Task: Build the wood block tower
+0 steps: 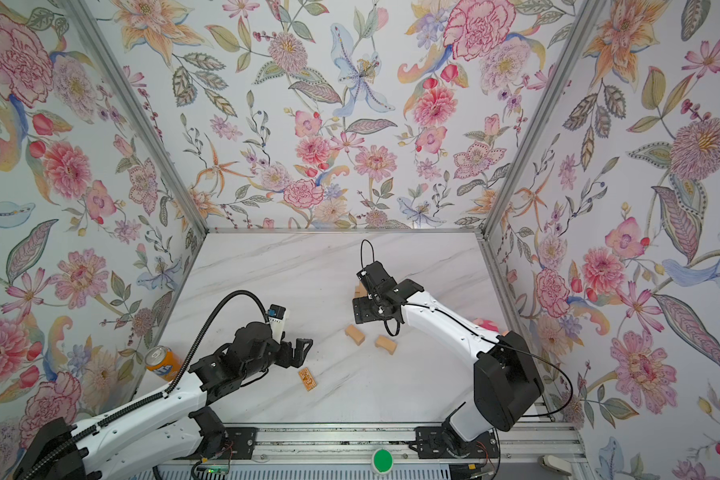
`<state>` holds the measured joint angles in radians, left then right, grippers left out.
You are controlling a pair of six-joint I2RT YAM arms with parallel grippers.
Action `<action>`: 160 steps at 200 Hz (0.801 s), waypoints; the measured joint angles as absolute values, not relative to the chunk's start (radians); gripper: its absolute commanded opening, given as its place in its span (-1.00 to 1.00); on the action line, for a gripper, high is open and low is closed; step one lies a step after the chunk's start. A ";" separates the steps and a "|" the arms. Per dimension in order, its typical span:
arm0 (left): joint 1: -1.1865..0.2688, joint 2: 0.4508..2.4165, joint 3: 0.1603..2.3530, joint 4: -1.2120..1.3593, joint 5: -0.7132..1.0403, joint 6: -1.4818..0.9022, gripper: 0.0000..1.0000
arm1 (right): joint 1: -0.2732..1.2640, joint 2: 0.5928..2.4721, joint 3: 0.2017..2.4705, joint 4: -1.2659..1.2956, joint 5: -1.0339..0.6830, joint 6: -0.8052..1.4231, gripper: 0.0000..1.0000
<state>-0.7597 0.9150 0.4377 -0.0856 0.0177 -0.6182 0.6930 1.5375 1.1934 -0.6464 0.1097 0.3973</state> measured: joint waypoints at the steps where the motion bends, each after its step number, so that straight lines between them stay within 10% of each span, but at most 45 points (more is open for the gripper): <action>1: -0.760 0.914 0.437 -0.086 0.018 -0.618 0.99 | 0.695 1.538 1.193 -0.646 0.110 0.397 0.71; 160: -0.760 0.752 0.410 -0.278 -0.146 -0.749 0.98 | 0.802 1.531 1.195 -0.669 0.114 0.400 0.26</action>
